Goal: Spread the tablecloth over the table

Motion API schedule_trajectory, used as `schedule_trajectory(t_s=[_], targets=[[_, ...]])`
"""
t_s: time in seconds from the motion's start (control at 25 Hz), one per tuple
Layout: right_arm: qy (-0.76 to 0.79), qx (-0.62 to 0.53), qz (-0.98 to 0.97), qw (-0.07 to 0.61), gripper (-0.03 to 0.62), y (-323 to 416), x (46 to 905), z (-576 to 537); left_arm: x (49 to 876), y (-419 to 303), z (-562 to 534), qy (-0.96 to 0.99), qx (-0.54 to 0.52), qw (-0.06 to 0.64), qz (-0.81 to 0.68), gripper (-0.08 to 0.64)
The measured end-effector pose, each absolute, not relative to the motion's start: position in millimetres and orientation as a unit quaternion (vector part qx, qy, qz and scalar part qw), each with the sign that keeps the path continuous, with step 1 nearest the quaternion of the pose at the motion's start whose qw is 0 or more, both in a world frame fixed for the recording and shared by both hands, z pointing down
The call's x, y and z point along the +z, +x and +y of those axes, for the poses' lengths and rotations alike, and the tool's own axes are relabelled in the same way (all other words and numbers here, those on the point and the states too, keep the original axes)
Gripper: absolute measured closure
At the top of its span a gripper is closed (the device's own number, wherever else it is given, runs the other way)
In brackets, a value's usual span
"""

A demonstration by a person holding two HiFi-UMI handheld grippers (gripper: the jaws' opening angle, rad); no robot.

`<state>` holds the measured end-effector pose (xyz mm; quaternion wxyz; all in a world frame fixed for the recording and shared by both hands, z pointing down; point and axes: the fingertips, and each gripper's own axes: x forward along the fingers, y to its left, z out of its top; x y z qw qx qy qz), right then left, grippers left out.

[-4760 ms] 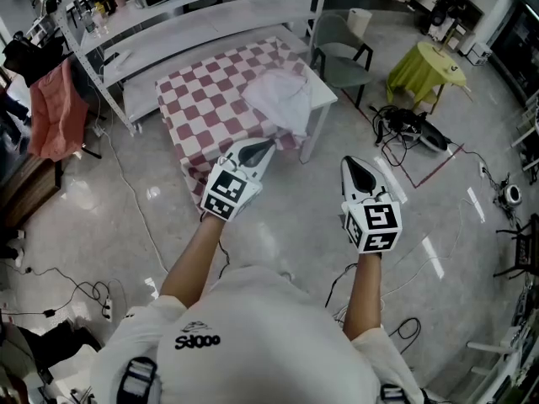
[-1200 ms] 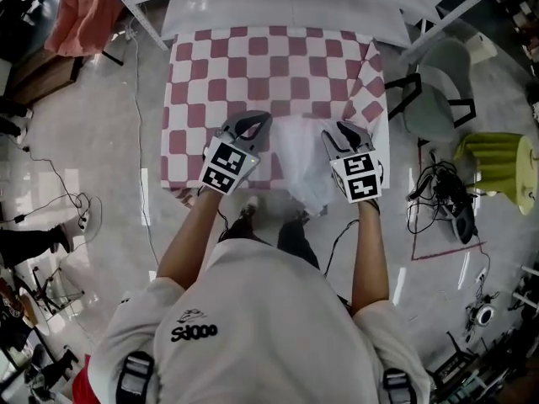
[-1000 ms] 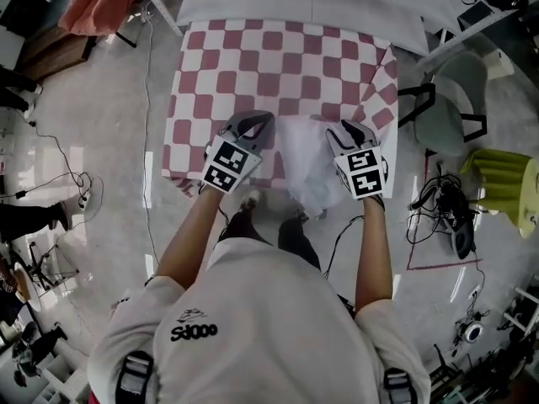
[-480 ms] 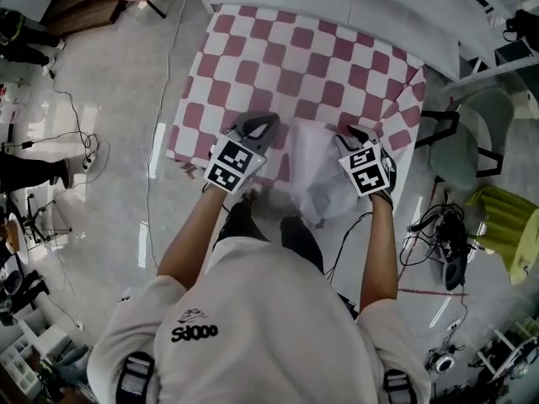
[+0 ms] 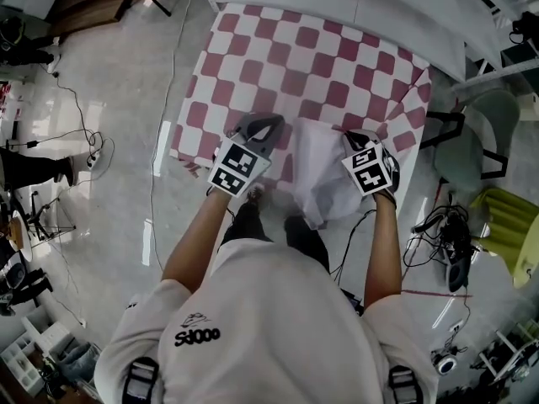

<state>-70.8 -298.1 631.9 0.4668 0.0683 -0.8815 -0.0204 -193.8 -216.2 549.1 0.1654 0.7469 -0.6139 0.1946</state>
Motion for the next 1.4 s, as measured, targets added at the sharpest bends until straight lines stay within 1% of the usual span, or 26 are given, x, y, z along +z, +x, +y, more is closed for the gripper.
schedule_trajectory(t_s=[0.16, 0.4, 0.6, 0.88, 1.04, 1.4], targets=[[0.101, -0.003, -0.884, 0.457, 0.566, -61, 623, -297, 545, -184, -220, 0.763, 0.194, 0.158, -0.596, 0.532], [0.151, -0.016, -0.875, 0.460, 0.566, -25, 600, -294, 533, -160, -226, 0.791, 0.192, 0.139, -0.564, 0.532], [0.227, -0.010, -0.857, 0.463, 0.566, 34, 580, -289, 526, -123, -233, 0.828, 0.191, 0.118, -0.514, 0.532], [0.323, 0.011, -0.833, 0.450, 0.566, 128, 565, -278, 519, -48, -243, 0.869, 0.203, 0.095, -0.441, 0.532], [0.345, 0.025, -0.823, 0.451, 0.566, 179, 564, -268, 516, -9, -248, 0.878, 0.206, 0.090, -0.423, 0.532], [0.370, 0.041, -0.807, 0.458, 0.566, 264, 562, -252, 517, 73, -255, 0.898, 0.203, 0.085, -0.382, 0.532]])
